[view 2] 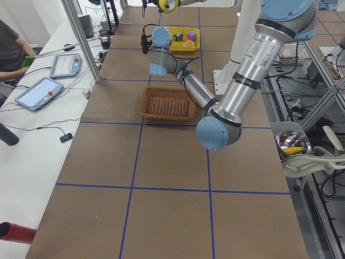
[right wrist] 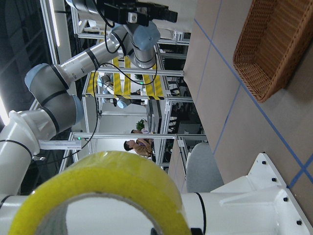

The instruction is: Move tape to another basket

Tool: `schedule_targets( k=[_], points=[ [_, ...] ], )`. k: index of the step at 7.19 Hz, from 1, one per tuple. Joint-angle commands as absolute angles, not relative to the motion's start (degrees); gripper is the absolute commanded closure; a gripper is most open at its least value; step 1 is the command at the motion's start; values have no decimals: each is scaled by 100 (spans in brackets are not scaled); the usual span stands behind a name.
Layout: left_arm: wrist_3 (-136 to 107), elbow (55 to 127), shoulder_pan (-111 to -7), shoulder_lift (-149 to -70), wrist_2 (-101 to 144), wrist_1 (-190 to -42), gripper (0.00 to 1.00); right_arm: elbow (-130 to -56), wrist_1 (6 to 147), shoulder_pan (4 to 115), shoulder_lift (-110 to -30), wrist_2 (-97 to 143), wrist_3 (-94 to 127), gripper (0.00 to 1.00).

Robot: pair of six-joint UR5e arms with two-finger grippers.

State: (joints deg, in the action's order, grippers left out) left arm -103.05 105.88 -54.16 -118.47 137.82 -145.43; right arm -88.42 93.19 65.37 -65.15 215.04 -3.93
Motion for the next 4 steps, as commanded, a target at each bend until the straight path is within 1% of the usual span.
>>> schedule_targets(
  k=[1, 3, 4],
  points=[
    [-11393, 10565, -5047, -12189, 12856, -15182, 3, -8816, 10621, 6478, -6259, 21962, -1017, 100],
    [-12196, 10547, -4319, -12252, 11345, -15975, 3, -8798, 11063, 6355, -6084, 22131, -1151, 100],
    [-12469, 10547, -4263, -12322, 11042, -16074, 3, -8789, 11326, 6285, -5891, 22131, -1160, 100]
  ],
)
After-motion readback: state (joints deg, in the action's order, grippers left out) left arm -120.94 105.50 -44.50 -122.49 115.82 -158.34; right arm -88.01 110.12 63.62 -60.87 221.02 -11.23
